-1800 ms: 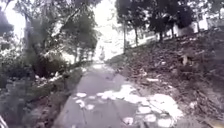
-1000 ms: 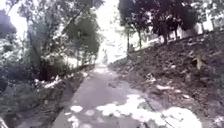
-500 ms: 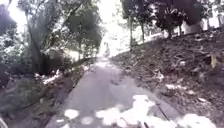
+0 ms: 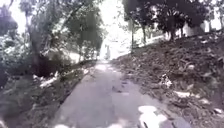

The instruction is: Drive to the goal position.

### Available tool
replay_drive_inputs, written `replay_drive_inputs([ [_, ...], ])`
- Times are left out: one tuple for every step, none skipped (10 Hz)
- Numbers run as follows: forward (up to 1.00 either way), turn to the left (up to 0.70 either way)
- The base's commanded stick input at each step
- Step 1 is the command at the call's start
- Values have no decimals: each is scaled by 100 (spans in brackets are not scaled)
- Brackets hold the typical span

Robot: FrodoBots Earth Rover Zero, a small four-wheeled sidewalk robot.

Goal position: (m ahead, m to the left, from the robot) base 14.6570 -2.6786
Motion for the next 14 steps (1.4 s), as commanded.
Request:
replay_drive_inputs([
  [50,16],
  [50,46],
  [50,50],
  [50,27],
  [50,14],
  [50,22],
  [50,22],
  [50,21],
  [50,21],
  [50,20],
  [50,19],
  [50,19],
  [50,18],
  [50,17],
])
